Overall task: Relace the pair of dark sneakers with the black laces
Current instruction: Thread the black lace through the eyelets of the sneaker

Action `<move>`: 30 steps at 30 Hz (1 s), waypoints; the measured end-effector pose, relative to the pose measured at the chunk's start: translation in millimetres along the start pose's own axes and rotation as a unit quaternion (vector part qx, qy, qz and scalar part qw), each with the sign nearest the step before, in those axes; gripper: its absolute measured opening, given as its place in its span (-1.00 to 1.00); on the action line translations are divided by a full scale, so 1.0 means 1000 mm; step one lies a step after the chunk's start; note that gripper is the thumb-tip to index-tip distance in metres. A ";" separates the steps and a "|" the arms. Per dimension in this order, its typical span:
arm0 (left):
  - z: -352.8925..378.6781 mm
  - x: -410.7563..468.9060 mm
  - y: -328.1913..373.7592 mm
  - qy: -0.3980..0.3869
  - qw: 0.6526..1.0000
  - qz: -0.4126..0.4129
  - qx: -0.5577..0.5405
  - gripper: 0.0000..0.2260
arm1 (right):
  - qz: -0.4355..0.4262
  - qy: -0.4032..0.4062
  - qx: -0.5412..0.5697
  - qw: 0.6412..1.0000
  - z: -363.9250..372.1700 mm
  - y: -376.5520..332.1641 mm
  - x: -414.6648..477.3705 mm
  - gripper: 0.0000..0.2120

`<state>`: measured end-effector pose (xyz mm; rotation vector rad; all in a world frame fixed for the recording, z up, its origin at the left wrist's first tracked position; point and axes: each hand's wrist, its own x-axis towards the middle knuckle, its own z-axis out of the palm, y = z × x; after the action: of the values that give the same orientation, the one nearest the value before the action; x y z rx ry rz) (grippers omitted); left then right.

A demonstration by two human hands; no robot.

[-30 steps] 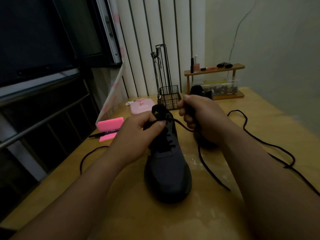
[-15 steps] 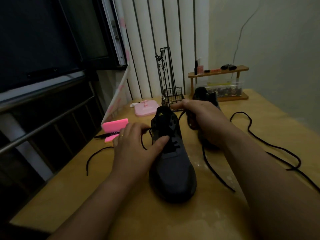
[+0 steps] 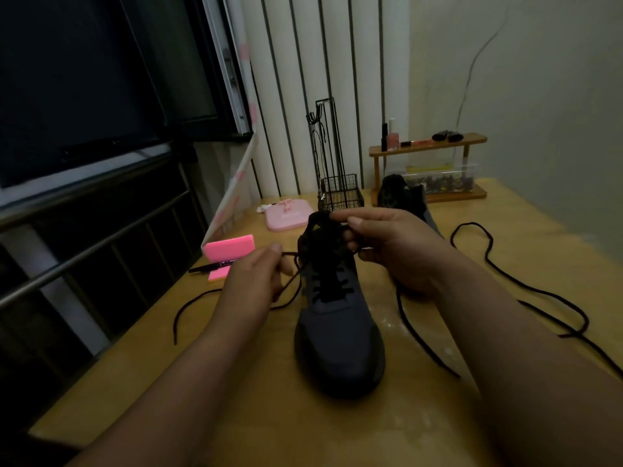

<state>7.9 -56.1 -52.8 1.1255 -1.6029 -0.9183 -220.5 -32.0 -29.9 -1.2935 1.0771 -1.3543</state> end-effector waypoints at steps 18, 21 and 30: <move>-0.005 0.002 -0.011 -0.015 0.962 0.128 0.241 -0.92 | -0.057 0.132 -0.029 0.989 0.003 -0.005 0.000 -0.77; -0.014 0.002 -0.014 0.059 0.948 0.124 0.287 -0.70 | -0.082 0.110 -0.092 0.986 0.004 -0.006 -0.003 -0.79; 0.017 0.003 0.045 -0.089 0.984 0.137 0.065 -0.87 | -0.163 0.035 -0.123 0.978 0.027 -0.016 -0.011 -0.86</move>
<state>-19.8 -45.0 -15.3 0.8988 -1.9322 -0.7559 -194.5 -18.6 -14.8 -1.6723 1.1443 -1.5515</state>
